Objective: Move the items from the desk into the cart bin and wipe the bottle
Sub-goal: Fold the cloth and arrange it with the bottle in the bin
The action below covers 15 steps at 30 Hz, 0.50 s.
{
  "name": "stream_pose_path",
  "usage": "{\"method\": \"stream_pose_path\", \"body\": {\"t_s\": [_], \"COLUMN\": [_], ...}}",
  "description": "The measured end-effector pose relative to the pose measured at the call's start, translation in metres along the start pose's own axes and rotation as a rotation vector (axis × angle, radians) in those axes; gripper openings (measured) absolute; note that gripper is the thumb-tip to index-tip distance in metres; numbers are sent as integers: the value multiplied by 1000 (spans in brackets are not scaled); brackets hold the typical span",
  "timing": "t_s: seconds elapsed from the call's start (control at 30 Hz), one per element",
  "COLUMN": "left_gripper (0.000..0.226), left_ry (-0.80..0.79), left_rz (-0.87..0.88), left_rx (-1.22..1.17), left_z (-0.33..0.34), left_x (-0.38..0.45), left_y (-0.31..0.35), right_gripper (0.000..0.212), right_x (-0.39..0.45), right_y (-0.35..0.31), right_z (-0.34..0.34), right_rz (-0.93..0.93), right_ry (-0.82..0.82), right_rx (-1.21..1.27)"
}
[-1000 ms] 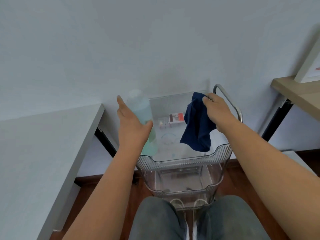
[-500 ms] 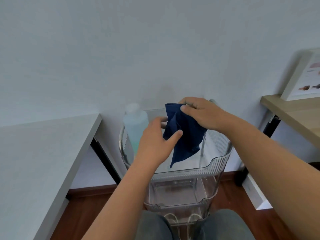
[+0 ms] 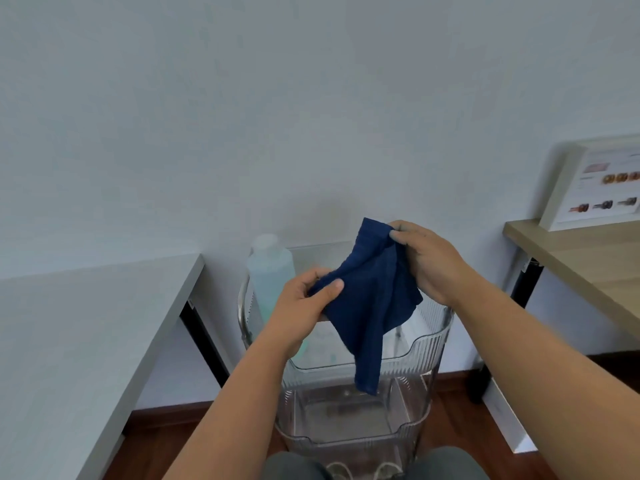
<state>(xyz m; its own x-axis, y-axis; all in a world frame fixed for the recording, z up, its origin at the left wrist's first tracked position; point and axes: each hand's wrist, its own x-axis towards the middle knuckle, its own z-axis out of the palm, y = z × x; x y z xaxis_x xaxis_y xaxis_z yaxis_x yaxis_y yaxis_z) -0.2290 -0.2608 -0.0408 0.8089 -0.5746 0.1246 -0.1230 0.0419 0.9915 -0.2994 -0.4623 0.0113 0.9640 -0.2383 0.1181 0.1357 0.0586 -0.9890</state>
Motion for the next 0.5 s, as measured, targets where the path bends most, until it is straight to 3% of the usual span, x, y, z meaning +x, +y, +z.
{"method": "stream_pose_path", "body": {"t_s": [0.13,0.23,0.37,0.43,0.5], "left_gripper": [12,7,5,3,4], "left_ry": [151,195,181,148,114], "left_rz": [-16,23,142,198,219], "left_rx": [1,60,345,520,673], "left_z": [6,15,15,11,8], "left_x": [10,19,31,36,38], "left_y": [15,32,61,79,96], "right_gripper": [25,27,37,51,45], "right_x": [0,1,-4,-7,-11], "right_y": [-3,-3,8,13,16], "right_z": [-7,-9,-6,1,10], "right_rz": [19,20,40,-39,-188], "right_ry": [147,48,-129,-109,4], "right_rx": [-278,-285,-352,-345,-328]}}
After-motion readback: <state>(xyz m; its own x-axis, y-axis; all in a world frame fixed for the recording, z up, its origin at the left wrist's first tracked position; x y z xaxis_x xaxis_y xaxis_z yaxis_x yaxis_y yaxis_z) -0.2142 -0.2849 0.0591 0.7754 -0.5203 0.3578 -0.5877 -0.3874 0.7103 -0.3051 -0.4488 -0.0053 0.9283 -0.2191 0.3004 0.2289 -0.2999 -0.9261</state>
